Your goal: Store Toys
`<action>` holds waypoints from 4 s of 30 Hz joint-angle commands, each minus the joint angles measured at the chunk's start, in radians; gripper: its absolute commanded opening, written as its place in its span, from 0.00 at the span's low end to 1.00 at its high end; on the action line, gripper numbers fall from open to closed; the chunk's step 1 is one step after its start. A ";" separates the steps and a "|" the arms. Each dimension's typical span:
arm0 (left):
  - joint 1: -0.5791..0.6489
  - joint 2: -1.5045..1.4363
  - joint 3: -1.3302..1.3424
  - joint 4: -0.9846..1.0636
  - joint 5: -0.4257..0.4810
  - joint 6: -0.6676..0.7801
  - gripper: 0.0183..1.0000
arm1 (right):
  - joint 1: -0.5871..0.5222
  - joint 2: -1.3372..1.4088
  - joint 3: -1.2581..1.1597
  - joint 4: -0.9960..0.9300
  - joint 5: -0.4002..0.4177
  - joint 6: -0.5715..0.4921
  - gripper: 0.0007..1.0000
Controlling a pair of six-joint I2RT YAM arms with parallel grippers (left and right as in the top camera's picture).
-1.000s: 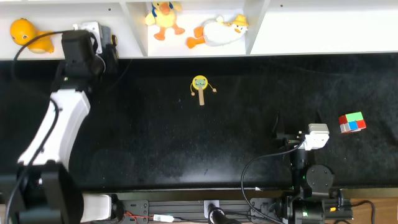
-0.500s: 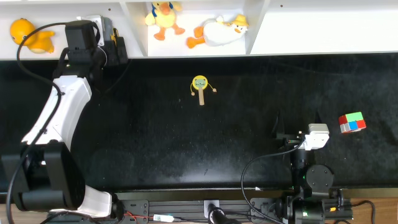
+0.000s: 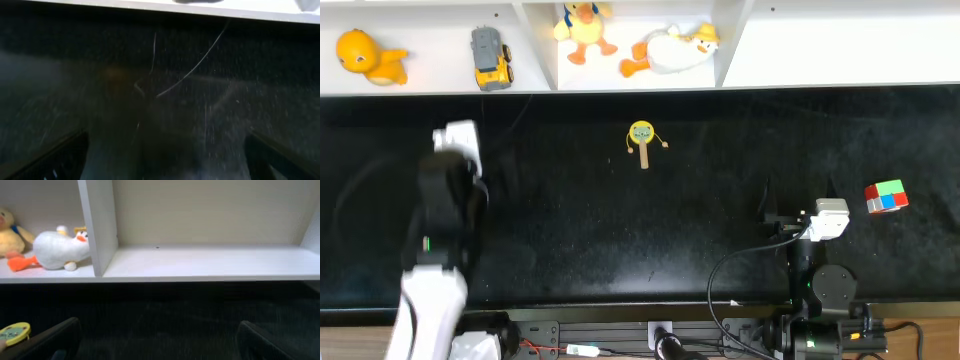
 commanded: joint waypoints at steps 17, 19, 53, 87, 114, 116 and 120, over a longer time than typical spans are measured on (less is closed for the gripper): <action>-0.010 -0.964 -0.547 0.215 0.262 0.258 1.00 | 0.004 -0.006 -0.013 0.004 0.007 0.005 1.00; -0.017 -0.951 -0.547 0.199 0.237 0.232 1.00 | 0.004 -0.006 -0.013 0.004 0.007 0.005 0.99; -0.087 -0.958 -0.547 0.193 0.153 0.153 1.00 | 0.004 -0.006 -0.013 0.004 0.007 0.005 1.00; -0.088 -0.958 -0.547 0.193 0.153 0.153 1.00 | 0.062 0.236 0.179 -0.133 0.048 0.124 0.99; -0.088 -0.958 -0.547 0.193 0.153 0.153 1.00 | 0.748 1.562 1.104 -0.642 0.376 0.731 1.00; -0.088 -0.958 -0.547 0.193 0.154 0.154 1.00 | 0.774 1.617 1.131 -0.629 0.379 0.732 1.00; -0.088 -0.958 -0.547 0.193 0.154 0.153 1.00 | 0.812 1.707 1.163 -0.607 0.379 0.758 1.00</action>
